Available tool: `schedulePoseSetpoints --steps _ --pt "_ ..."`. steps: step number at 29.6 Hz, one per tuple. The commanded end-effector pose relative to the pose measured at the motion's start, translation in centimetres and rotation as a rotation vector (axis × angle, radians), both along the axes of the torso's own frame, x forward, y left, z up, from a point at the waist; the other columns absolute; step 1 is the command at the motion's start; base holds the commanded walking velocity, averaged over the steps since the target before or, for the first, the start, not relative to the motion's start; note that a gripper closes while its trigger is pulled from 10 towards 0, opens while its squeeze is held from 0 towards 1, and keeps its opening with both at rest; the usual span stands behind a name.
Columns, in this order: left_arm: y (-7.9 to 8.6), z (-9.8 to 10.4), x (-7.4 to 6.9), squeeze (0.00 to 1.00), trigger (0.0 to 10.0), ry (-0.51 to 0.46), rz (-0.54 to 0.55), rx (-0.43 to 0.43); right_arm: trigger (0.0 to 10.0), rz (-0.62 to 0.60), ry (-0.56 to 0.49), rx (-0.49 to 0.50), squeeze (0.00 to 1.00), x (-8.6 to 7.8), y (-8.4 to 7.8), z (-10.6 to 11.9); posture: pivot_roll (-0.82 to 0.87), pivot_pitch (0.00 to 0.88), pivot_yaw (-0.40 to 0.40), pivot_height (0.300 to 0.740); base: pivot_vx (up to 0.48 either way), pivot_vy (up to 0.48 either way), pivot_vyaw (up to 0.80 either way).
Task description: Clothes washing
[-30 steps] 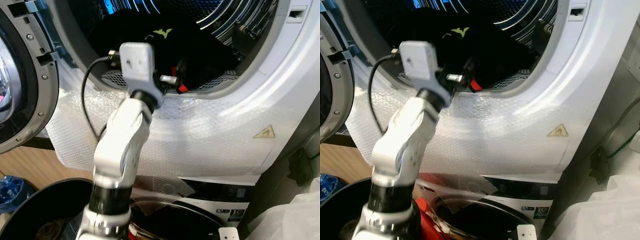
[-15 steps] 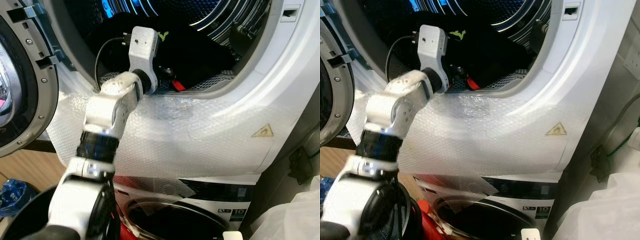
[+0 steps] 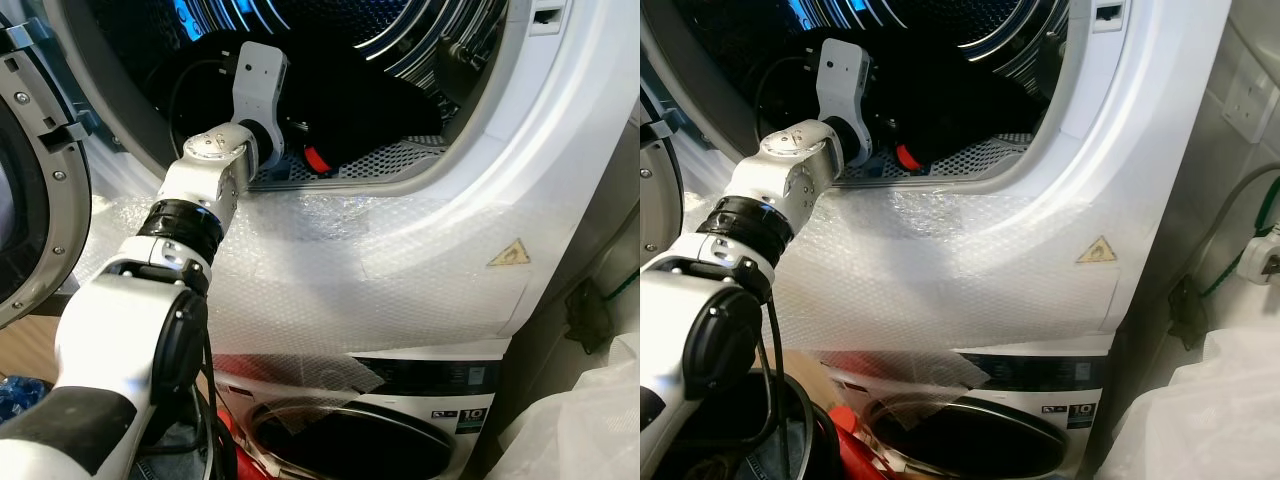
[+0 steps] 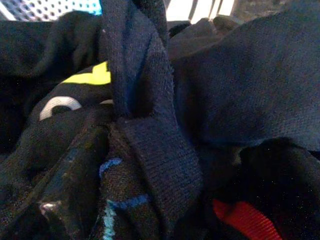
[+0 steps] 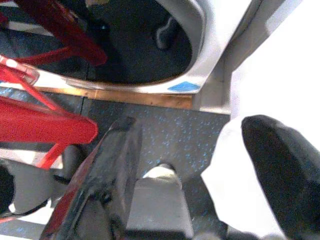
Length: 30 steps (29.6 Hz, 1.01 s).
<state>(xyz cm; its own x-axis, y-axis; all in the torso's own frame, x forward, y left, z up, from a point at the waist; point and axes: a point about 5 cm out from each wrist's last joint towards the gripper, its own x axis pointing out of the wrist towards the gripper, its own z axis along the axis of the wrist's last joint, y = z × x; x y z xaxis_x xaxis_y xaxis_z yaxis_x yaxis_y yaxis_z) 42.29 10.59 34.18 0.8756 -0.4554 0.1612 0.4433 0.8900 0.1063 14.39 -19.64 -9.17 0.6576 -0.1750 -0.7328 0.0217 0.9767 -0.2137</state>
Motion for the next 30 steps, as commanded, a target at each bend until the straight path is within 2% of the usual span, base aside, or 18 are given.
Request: schedulePoseSetpoints --steps 1,4,8,13,19,21,22,23,24,28,30 --pt "0.4 1.0 -0.1 0.0 10.0 -0.019 -0.013 0.011 10.0 -0.002 0.011 0.011 0.0 -0.7 0.3 -0.3 -0.2 0.0 0.172 0.74 0.0 0.0 0.0" --pt "0.2 1.0 0.0 0.0 10.0 0.0 -0.034 0.0 10.0 -0.02 0.012 0.002 0.0 -1.3 -0.2 -0.3 -0.21 0.0 0.173 0.74 0.0 0.0 0.0" --pt "0.7 1.7 0.0 0.0 10.0 -0.024 0.021 -0.008 10.0 -0.027 0.015 -0.005 0.0 -1.9 -0.6 -0.4 -0.21 0.0 0.164 0.74 0.0 0.0 0.0" --pt "1.7 3.6 -0.1 0.0 10.0 -0.079 0.09 -0.089 10.0 -0.014 0.006 -0.008 0.0 -1.5 -0.4 -0.3 -0.21 0.0 0.153 0.74 0.0 0.0 0.0" --pt "1.6 4.7 -0.4 0.0 10.0 -0.104 0.061 -0.138 10.0 -0.014 -0.015 -0.017 0.0 -0.9 -0.6 0.0 -0.21 0.0 0.149 0.74 0.0 0.0 0.0" --pt "0.7 4.7 -0.5 0.0 10.0 -0.089 -0.019 -0.133 10.0 -0.014 -0.024 -0.02 0.0 -0.7 -0.7 0.1 -0.21 0.0 0.141 0.74 0.0 0.0 0.0" --pt "-0.5 4.6 -0.7 0.0 10.0 -0.069 -0.126 -0.127 10.0 -0.006 -0.032 -0.023 0.0 -0.5 -0.8 0.2 -0.21 0.0 0.14 0.74 0.0 0.0 0.0" --pt "-1.1 4.7 -0.9 0.0 10.0 -0.074 -0.176 -0.118 10.0 -0.003 -0.036 -0.022 0.0 -0.5 -0.8 0.2 -0.2 0.0 0.132 0.74 0.0 0.0 0.0" --pt "-1.1 4.7 -0.9 0.0 10.0 -0.074 -0.176 -0.118 10.0 -0.003 -0.036 -0.022 0.0 -0.5 -0.8 0.2 -0.2 0.0 0.132 0.74 0.0 0.0 0.0" --pt "-2.7 6.1 -1.7 0.0 10.0 -0.123 -0.321 -0.132 10.0 -0.007 -0.055 -0.019 0.0 -0.2 -1.1 0.4 -0.19 0.0 0.122 0.74 0.0 0.0 0.0" --pt "-2.9 6.8 -2.0 0.0 10.0 -0.157 -0.341 -0.114 10.0 -0.008 -0.061 -0.017 0.0 -0.1 -1.1 0.5 -0.18 0.0 0.12 0.74 0.0 0.0 0.0"
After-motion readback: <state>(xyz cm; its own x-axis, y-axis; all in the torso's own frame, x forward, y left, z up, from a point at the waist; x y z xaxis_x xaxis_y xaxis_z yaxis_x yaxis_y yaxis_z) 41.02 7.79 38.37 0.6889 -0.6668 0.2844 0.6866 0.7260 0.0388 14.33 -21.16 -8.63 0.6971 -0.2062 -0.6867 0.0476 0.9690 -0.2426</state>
